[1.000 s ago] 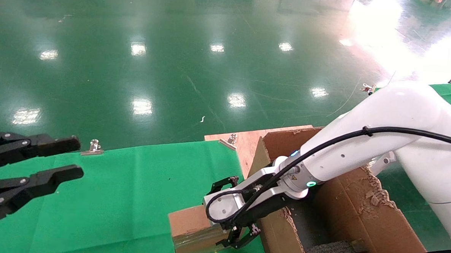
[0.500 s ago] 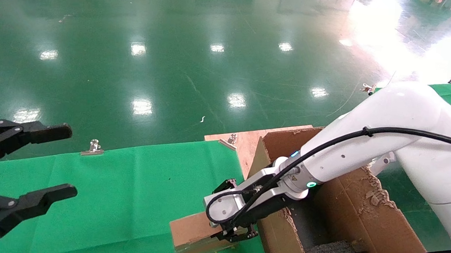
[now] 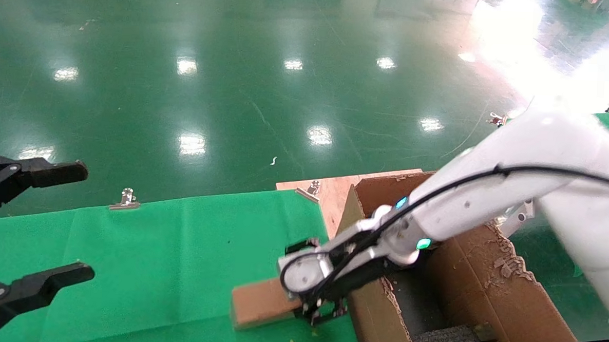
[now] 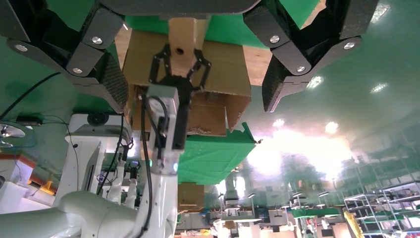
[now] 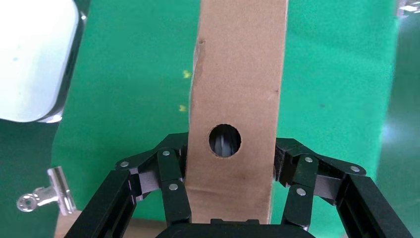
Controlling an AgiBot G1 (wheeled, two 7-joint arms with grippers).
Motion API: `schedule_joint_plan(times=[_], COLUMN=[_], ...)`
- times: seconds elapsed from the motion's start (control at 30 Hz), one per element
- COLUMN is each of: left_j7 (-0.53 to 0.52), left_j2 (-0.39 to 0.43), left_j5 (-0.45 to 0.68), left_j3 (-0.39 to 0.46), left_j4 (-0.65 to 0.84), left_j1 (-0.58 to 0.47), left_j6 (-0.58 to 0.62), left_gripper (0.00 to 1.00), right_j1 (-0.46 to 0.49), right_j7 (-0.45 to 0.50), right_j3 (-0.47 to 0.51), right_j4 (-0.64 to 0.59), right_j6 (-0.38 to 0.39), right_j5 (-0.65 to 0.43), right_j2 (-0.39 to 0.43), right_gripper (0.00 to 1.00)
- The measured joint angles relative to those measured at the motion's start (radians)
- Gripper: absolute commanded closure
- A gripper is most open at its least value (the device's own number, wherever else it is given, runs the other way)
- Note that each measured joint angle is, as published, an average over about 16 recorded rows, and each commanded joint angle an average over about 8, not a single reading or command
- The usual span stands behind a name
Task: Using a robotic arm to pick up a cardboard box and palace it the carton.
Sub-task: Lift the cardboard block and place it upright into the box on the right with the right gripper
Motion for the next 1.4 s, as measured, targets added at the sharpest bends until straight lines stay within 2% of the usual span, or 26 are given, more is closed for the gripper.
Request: schedule_joint_plan(times=[0.37,0.73,1.07,1.4], left_j7=[0.0,0.0,0.0,0.0], left_j2=[0.0,0.0,0.0,0.0], left_j5=[0.0,0.0,0.0,0.0], left_j3=[0.0,0.0,0.0,0.0], left_j4=[0.0,0.0,0.0,0.0], left_j1=[0.0,0.0,0.0,0.0], left_j6=[0.0,0.0,0.0,0.0], left_gripper=[0.0,0.0,0.0,0.0], right_j1=[0.24,0.478,0.575,0.631], right_j7=[-0.103,-0.207,-0.253,-0.258], right_j3=[-0.022,-0.147,-0.29,-0.408], right_j4=[-0.166,-0.326,-0.406,-0.462], right_j6=[-0.03,-0.037,-0.033,-0.028], right_j5=[0.085,0.199,0.276,0.267], right_j2=[0.034,0.089,0.151,0.283], right_gripper=[1.0,1.0,1.0,1.0])
